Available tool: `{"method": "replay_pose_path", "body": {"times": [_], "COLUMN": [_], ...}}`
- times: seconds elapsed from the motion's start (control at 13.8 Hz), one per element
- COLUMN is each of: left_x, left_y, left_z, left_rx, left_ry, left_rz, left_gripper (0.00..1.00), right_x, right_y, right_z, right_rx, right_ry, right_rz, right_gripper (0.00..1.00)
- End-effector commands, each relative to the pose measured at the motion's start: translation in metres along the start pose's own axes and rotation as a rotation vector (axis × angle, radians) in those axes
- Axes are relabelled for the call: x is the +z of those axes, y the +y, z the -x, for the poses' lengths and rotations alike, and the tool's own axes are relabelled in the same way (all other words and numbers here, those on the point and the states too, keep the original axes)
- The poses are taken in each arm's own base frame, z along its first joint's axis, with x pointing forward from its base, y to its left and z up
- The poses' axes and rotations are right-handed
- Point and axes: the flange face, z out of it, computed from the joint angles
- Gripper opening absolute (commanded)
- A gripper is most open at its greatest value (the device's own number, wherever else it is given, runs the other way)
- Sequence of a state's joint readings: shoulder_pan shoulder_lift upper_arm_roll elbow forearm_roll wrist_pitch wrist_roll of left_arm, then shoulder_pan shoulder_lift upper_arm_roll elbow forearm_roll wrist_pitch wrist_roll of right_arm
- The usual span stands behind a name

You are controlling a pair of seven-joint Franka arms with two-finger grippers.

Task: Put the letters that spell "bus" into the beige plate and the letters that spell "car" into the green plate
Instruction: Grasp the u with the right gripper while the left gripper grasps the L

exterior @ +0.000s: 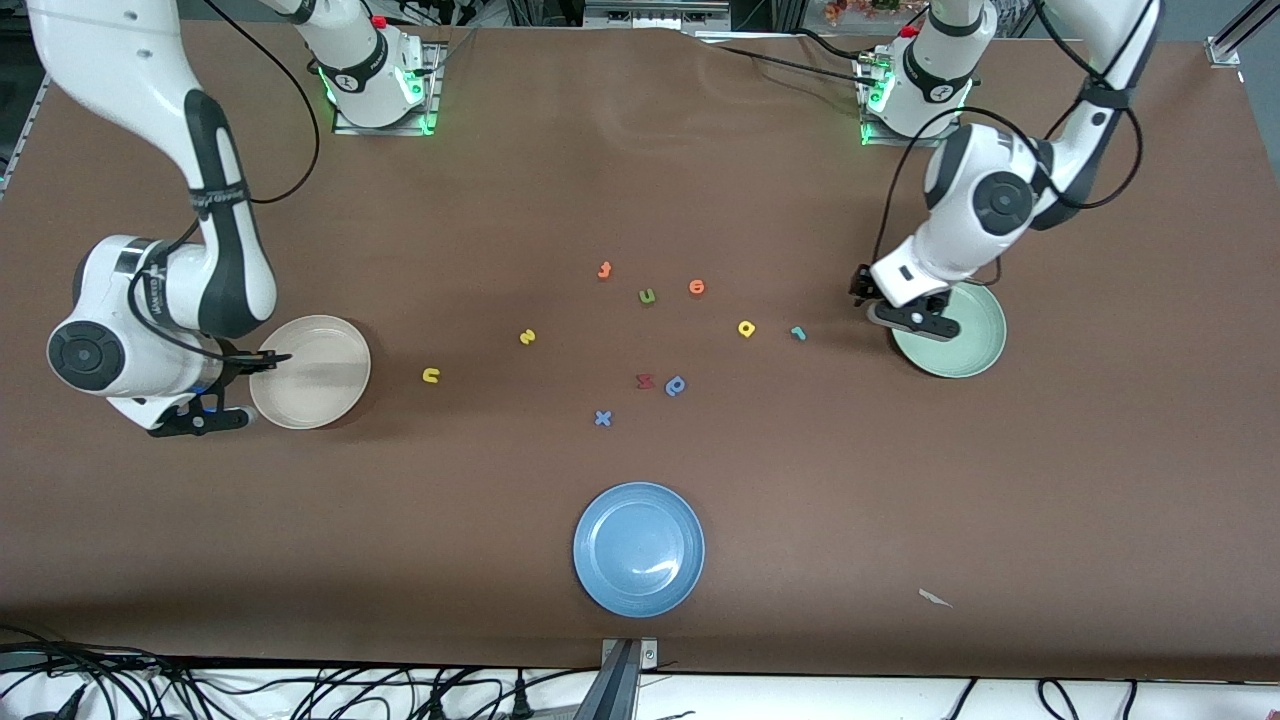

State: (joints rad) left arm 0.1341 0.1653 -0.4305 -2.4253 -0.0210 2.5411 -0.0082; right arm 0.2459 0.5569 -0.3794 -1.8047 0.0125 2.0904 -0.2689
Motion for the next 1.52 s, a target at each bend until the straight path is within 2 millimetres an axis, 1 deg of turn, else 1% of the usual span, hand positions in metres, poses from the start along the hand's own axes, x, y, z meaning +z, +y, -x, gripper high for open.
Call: {"method": "replay_pose_path", "body": {"times": [0.0,0.07,0.14,0.22,0.29,0.36,0.43,0.51,0.65,0.72,0.87,1.01,1.09,1.16,1.23,1.3,1.38,1.45], "left_x": [0.032,0.035,0.042,0.05,0.057,0.063,0.066,0.064,0.063,0.063,0.069,0.073,0.074,0.077,0.082,0.086,0.086,0.087], "left_y": [0.039,0.057,0.068,0.074,0.082,0.087,0.083,0.079,0.072,0.067,0.07,0.074,0.078,0.083,0.088,0.089,0.09,0.085], "left_z": [-0.006,-0.009,-0.011,-0.01,-0.013,-0.018,-0.024,-0.031,-0.044,-0.05,-0.049,-0.047,-0.046,-0.044,-0.042,-0.04,-0.04,-0.041], "left_rx": [-0.002,-0.001,-0.002,0.006,0.02,0.022,0.012,0.013,0.093,0.152,0.208,0.211,0.206,0.197,0.195,0.197,0.201,0.198], "left_ry": [0.025,0.038,0.029,0.019,0.022,0.026,0.032,0.044,0.069,0.081,0.076,0.07,0.068,0.062,0.053,0.045,0.045,0.043], "left_rz": [0.048,0.054,0.062,0.067,0.074,0.081,0.079,0.073,0.023,-0.016,-0.042,-0.041,-0.038,-0.038,-0.036,-0.035,-0.037,-0.041], "left_gripper": [0.74,0.74,0.76,0.76,0.76,0.76,0.76,0.76,0.76,0.76,0.76,0.76,0.76,0.77,0.8,0.8,0.8,0.81], "right_x": [0.02,0.021,0.02,0.02,0.016,0.012,0.004,-0.017,-0.056,-0.068,-0.077,-0.075,-0.072,-0.064,-0.053,-0.041,-0.031,-0.026], "right_y": [-0.005,-0.005,-0.006,-0.007,-0.011,-0.013,-0.023,-0.036,-0.083,-0.101,-0.142,-0.177,-0.195,-0.211,-0.224,-0.234,-0.246,-0.251], "right_z": [0.002,0.002,0.002,0.001,0.0,0.0,-0.003,-0.006,-0.012,-0.014,-0.018,-0.024,-0.028,-0.031,-0.035,-0.039,-0.04,-0.04], "right_rx": [-0.032,-0.031,-0.033,-0.03,-0.027,-0.025,-0.021,-0.008,0.054,0.083,0.151,0.216,0.221,0.233,0.252,0.275,0.29,0.308], "right_ry": [0.009,0.007,0.007,0.006,0.009,0.012,0.015,0.036,0.054,0.06,0.073,0.104,0.128,0.135,0.139,0.143,0.143,0.135], "right_rz": [-0.018,-0.018,-0.018,-0.018,-0.019,-0.019,-0.02,-0.025,-0.043,-0.049,-0.068,-0.09,-0.101,-0.11,-0.116,-0.122,-0.125,-0.123], "right_gripper": [0.23,0.28,0.46,0.79,0.97,0.99,0.99,0.99,0.99,0.99,0.98,0.98,0.98,0.96,0.95,0.95,0.95,0.95]}}
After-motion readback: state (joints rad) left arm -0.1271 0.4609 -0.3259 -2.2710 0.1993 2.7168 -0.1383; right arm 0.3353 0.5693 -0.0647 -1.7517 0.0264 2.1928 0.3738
